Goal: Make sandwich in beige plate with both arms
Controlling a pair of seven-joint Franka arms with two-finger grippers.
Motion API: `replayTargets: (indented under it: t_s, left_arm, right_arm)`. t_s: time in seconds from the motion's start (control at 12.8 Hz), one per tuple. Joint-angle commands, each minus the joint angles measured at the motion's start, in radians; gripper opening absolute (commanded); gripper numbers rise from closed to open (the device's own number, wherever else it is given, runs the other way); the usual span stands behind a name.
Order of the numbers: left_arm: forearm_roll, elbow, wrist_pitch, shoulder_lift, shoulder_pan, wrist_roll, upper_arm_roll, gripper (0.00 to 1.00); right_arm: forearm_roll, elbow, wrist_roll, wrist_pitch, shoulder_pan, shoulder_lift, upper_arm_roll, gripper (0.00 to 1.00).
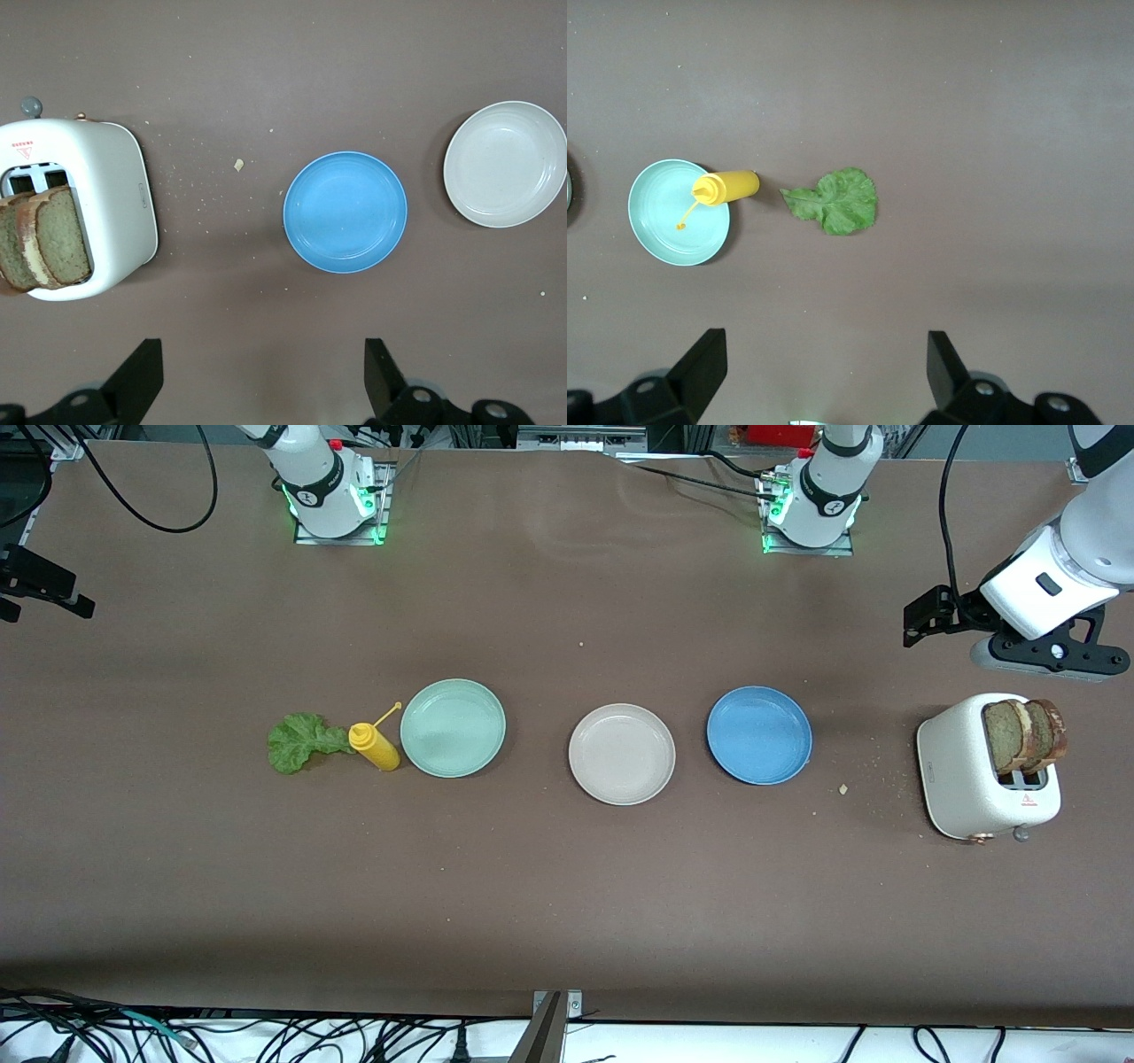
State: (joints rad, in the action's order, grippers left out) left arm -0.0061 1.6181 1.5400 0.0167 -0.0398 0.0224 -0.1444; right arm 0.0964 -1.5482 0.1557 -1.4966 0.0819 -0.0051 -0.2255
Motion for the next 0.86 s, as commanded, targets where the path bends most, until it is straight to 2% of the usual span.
replayTargets:
  t_s: [0.0, 0.23, 0.39, 0.47, 0.78]
  left_arm:
    - [0.017, 0.014, -0.001, -0.018, -0.011, 0.005, -0.011, 1.00]
    - [0.017, 0.014, -0.001, -0.018, -0.011, 0.007, -0.011, 1.00]
    - [0.017, 0.014, -0.001, -0.018, -0.011, 0.007, -0.011, 1.00]
    - [0.017, 0.014, -0.001, -0.018, -0.011, 0.007, -0.011, 1.00]
    - [0.017, 0.014, -0.001, -0.018, -0.011, 0.007, -0.011, 1.00]
  right_arm:
    - [0.016, 0.011, -0.013, 0.010, 0.004, 0.022, 0.015, 1.00]
    - [-0.007, 0.011, -0.028, 0.010, 0.004, 0.024, 0.043, 1.00]
    - [-0.067, 0.011, -0.033, 0.016, 0.004, 0.034, 0.106, 1.00]
    - [-0.070, 0.011, -0.039, 0.018, 0.004, 0.043, 0.120, 1.00]
    - [-0.066, 0.011, -0.056, 0.010, 0.004, 0.053, 0.123, 1.00]
